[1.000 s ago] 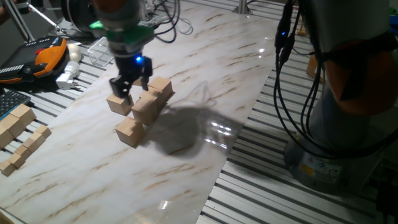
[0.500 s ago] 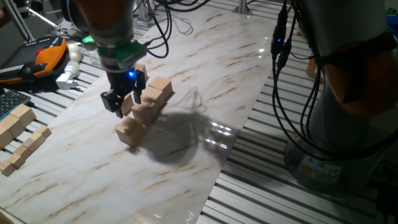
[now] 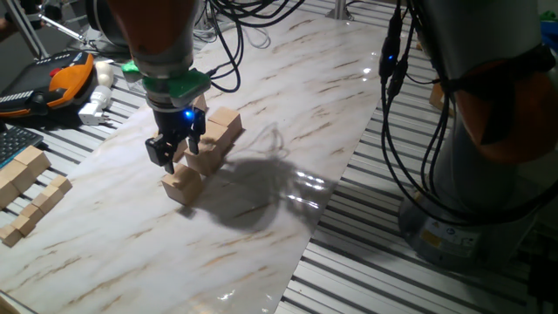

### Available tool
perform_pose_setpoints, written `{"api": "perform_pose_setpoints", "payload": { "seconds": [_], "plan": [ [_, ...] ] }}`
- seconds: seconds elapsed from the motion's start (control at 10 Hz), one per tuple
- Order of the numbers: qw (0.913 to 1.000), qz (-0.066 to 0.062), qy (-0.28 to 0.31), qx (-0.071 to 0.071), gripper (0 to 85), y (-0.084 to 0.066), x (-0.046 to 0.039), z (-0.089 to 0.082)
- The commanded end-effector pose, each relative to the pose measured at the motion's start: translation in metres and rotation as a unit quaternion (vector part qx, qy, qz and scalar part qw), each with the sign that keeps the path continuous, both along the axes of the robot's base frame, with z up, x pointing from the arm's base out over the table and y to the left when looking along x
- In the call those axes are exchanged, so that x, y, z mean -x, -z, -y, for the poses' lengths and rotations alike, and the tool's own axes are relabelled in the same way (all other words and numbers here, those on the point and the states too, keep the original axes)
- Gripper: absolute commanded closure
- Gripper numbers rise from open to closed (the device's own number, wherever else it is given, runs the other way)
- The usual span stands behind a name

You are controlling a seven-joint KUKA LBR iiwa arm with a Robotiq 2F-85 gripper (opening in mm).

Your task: Stack the blocks into a pyramid shape

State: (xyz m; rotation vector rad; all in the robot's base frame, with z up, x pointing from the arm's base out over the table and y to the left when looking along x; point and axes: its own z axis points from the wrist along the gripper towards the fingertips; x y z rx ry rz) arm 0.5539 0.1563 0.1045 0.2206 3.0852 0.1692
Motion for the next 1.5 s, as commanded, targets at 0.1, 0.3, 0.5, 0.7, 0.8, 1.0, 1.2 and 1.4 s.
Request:
{"api": "perform_pose_setpoints", "payload": {
  "seconds": [0.1,0.3,0.5,0.7,0.8,1.0,1.2,1.4],
  "plan": [
    [1.0,-0.003,-0.005,-0.001,17.0,-0.0005,0.0004,-0.0002],
    [0.9999,-0.006,-0.011,-0.003,17.0,0.0004,0.0011,-0.0005],
    [0.9999,0.0,-0.014,0.001,17.0,0.0006,0.0011,-0.0004],
    [0.9998,0.002,-0.017,0.007,17.0,0.0004,0.0012,-0.0004],
    [0.9998,0.003,-0.016,0.012,17.0,0.0004,0.0012,-0.0004],
    [0.9995,-0.013,-0.019,0.021,17.0,0.0004,0.0012,-0.0004],
    [0.999,-0.018,-0.038,0.015,17.0,0.0004,0.0012,-0.0004],
    [0.9988,-0.014,-0.047,0.007,17.0,0.0008,0.0009,-0.0005]
  ]
}}
